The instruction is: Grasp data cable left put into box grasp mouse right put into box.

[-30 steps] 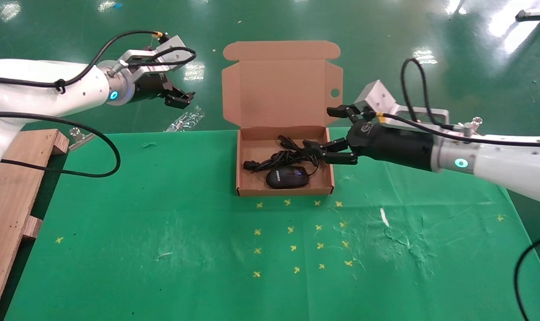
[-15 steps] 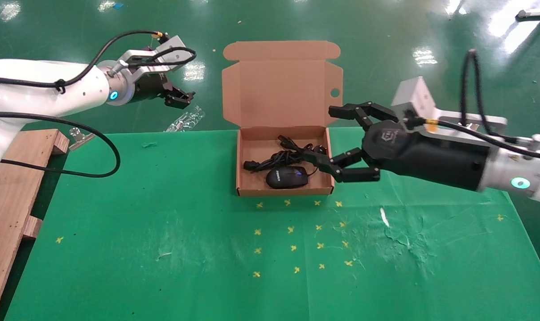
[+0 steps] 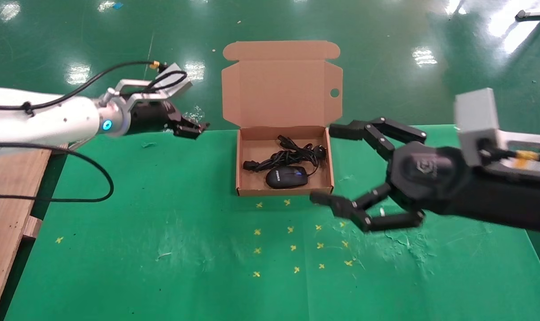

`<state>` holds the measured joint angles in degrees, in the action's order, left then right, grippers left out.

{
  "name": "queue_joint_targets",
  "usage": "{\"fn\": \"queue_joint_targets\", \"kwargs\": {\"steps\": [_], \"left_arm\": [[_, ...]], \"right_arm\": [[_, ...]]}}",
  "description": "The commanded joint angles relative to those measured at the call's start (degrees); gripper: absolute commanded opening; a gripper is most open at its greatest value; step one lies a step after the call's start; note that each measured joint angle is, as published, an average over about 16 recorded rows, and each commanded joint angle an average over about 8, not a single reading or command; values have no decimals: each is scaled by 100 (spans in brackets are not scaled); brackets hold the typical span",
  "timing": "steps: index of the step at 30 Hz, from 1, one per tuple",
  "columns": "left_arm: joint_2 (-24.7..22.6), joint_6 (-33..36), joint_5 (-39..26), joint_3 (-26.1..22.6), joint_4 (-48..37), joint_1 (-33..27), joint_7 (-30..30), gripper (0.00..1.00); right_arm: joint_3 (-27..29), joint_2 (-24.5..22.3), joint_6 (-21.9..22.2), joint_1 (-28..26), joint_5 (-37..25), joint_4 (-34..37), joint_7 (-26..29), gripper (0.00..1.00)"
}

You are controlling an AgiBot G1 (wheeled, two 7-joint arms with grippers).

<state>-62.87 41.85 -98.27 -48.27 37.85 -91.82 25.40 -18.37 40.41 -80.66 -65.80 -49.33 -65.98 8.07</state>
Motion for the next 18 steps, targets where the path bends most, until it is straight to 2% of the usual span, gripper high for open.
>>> {"fn": "queue_joint_targets", "kwargs": {"steps": [1,9,18], "left_arm": [[115,182,234,134,148,125,-61,100],[576,906,1166,667,739,625,-303,100],[1094,1722,2216,1267,1403,1188,-575,100]], "right_arm": [[52,-120,-112,94,166,-169,60,100],[220,-505,-472,396,701,-711,251,100],[230,-539,-504,420,750,-755,264,100]]}}
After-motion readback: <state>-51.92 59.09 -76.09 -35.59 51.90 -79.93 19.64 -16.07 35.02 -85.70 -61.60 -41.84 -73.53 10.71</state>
